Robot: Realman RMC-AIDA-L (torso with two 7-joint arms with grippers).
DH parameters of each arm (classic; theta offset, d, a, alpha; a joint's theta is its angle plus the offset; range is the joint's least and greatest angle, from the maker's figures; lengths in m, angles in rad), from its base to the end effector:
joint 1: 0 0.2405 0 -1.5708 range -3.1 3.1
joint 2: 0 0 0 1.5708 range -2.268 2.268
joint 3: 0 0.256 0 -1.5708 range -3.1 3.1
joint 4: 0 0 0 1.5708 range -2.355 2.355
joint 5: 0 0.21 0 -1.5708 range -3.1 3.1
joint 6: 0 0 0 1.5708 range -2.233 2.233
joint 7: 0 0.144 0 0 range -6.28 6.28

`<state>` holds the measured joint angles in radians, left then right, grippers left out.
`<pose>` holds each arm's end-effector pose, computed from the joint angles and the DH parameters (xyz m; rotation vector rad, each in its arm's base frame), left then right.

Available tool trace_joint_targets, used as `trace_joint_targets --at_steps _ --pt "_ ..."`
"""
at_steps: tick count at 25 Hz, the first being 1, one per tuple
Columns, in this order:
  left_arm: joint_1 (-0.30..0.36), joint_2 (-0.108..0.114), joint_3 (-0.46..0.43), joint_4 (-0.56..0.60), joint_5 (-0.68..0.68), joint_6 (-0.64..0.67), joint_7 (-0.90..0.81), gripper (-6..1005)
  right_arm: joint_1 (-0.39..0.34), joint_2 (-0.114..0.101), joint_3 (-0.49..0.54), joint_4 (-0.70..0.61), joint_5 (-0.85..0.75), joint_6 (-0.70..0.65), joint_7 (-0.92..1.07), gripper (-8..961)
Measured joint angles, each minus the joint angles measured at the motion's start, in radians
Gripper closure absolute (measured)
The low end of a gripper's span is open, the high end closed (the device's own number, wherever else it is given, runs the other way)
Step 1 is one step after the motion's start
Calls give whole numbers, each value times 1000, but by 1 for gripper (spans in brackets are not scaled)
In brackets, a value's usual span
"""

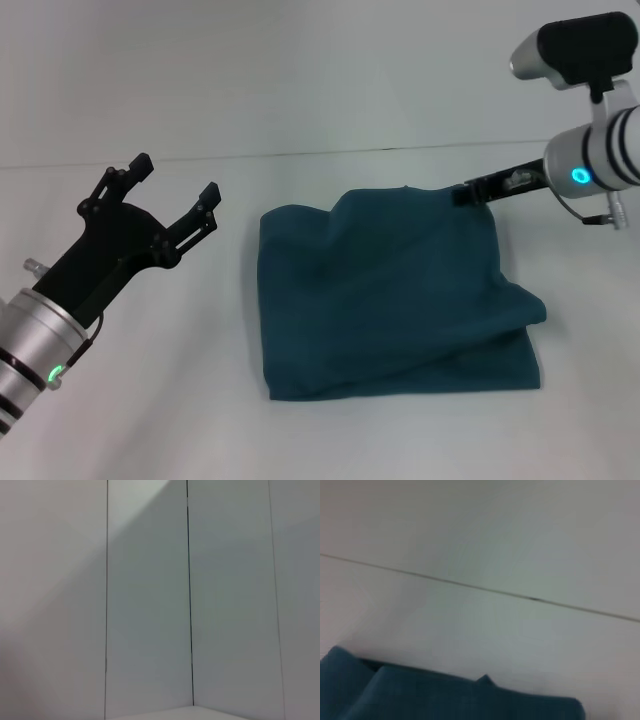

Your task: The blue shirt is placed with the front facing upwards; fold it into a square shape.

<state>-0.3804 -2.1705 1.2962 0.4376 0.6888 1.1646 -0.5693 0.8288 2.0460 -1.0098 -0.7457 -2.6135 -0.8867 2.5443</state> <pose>-0.2532 0.3389 -0.0368 -1.9795 -0.3765 -0.9619 0.2279 0.4600 0.0131 -2.1236 1.1393 -0.0151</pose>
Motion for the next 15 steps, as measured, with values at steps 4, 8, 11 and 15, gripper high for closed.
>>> trace_joint_targets --at_steps 4,8,11,15 --pt "0 0 -1 2 0 0 0 81 -50 -1 0 -161 1 -188 -32 709" --pt "0 0 -10 1 0 0 0 82 -116 0 14 -314 36 -406 -219 518" --pt "0 0 -13 0 0 -1 0 81 -162 0 51 -348 72 -475 -359 390" --pt "2 0 -14 0 -1 -2 0 80 -209 -7 121 -326 153 -549 -485 230"
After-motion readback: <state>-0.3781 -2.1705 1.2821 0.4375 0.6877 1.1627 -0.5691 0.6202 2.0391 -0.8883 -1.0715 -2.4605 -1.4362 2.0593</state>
